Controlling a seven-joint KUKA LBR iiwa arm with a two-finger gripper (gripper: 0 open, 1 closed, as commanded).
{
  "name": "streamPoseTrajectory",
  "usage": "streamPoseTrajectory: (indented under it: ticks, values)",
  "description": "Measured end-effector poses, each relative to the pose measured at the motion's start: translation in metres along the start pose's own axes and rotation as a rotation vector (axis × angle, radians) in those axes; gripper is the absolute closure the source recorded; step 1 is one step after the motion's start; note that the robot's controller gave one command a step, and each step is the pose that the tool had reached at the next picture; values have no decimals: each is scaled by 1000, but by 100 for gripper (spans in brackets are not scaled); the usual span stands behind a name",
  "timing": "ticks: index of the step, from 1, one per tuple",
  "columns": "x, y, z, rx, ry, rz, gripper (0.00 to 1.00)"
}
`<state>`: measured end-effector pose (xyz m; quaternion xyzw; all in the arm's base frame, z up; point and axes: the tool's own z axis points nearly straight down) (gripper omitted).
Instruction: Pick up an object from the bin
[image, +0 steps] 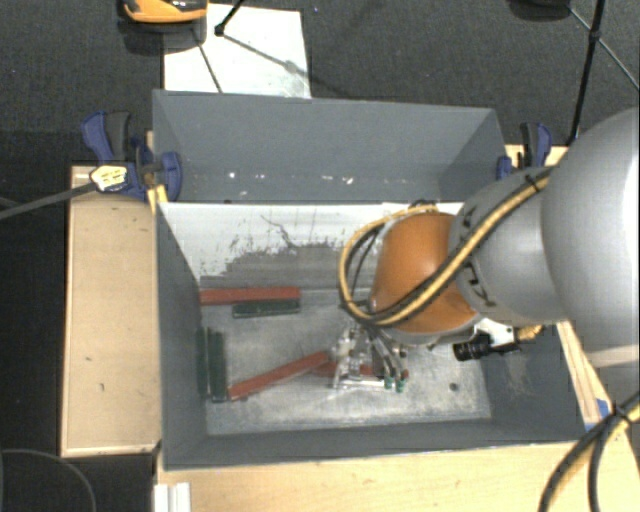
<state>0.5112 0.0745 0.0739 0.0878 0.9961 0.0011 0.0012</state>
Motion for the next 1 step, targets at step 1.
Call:
streamPoseTrajectory:
  ticks: [1]
  values:
    - [9,4,-163,0,-4,47,100]
